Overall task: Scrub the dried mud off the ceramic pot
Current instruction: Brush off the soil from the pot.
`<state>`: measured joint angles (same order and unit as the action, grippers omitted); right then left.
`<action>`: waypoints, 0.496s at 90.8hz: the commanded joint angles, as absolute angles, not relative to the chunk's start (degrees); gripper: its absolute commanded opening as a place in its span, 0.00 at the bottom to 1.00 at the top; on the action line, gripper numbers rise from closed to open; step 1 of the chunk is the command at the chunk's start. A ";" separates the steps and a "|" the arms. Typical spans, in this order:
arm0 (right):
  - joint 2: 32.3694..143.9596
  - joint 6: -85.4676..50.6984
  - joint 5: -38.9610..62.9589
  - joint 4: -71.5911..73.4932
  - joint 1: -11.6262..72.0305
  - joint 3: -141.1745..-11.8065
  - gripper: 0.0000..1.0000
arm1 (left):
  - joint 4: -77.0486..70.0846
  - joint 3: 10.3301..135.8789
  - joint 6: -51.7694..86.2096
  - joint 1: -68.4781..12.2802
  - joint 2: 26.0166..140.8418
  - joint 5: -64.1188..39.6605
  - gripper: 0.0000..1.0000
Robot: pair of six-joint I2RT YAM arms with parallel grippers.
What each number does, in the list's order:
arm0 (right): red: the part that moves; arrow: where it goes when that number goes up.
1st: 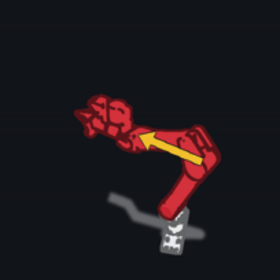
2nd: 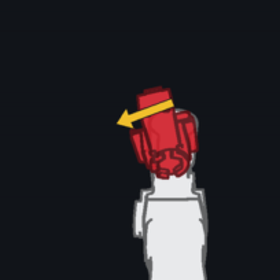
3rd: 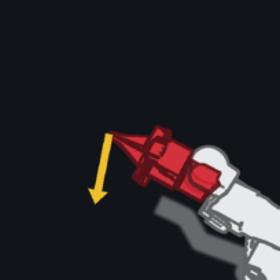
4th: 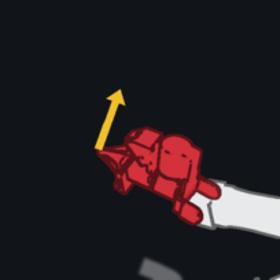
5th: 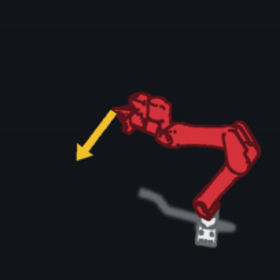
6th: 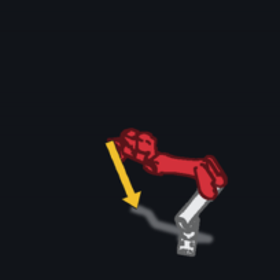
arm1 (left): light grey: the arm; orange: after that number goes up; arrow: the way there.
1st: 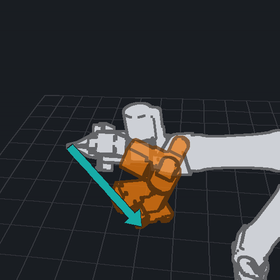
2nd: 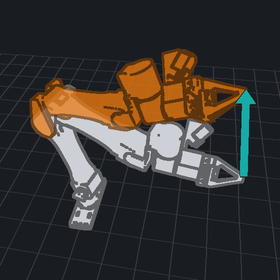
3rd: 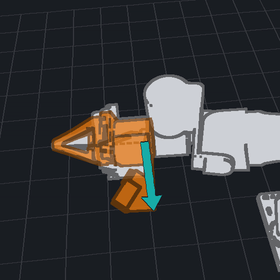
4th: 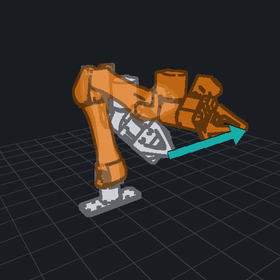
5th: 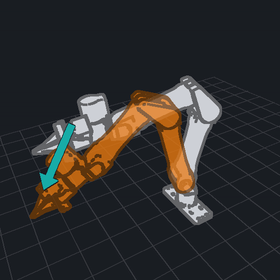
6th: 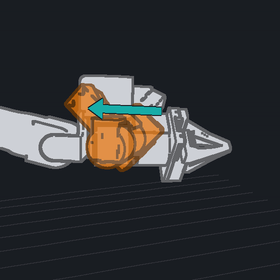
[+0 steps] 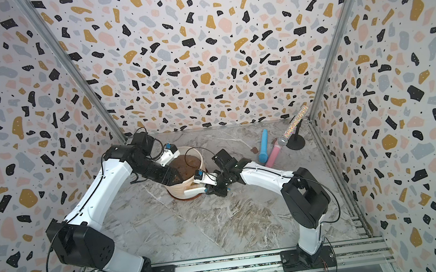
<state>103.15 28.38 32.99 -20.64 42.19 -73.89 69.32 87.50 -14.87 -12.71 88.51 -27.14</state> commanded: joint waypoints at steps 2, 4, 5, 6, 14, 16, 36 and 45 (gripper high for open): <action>102.52 24.06 35.91 -19.95 38.45 -75.32 0.00 | 69.16 86.72 -17.36 -12.45 87.63 -27.26 0.69; 102.49 23.66 36.44 -19.71 37.94 -75.01 0.00 | 69.17 86.57 -17.55 -12.41 87.63 -27.07 0.69; 102.49 23.52 36.68 -19.65 37.69 -74.86 0.00 | 69.17 86.48 -17.65 -12.40 87.58 -26.98 0.69; 102.44 23.41 36.84 -19.67 37.43 -74.70 0.00 | 69.17 86.44 -17.79 -12.40 87.56 -26.90 0.69; 101.78 23.12 37.93 -19.52 36.06 -73.39 0.00 | 69.26 85.75 -18.89 -12.39 87.62 -26.87 0.69; 101.54 23.07 38.07 -19.47 35.82 -72.97 0.00 | 69.26 85.55 -19.07 -12.39 87.69 -26.89 0.69; 97.93 22.02 39.18 -18.43 34.41 -67.66 0.00 | 70.59 86.25 -20.74 -12.39 89.48 -27.43 0.68; 95.99 21.15 39.06 -16.57 34.01 -64.32 0.00 | 71.12 86.53 -21.31 -12.39 90.03 -27.28 0.67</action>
<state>100.33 24.29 40.69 -19.70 35.70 -66.72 69.38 85.95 -19.22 -12.56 89.14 -26.83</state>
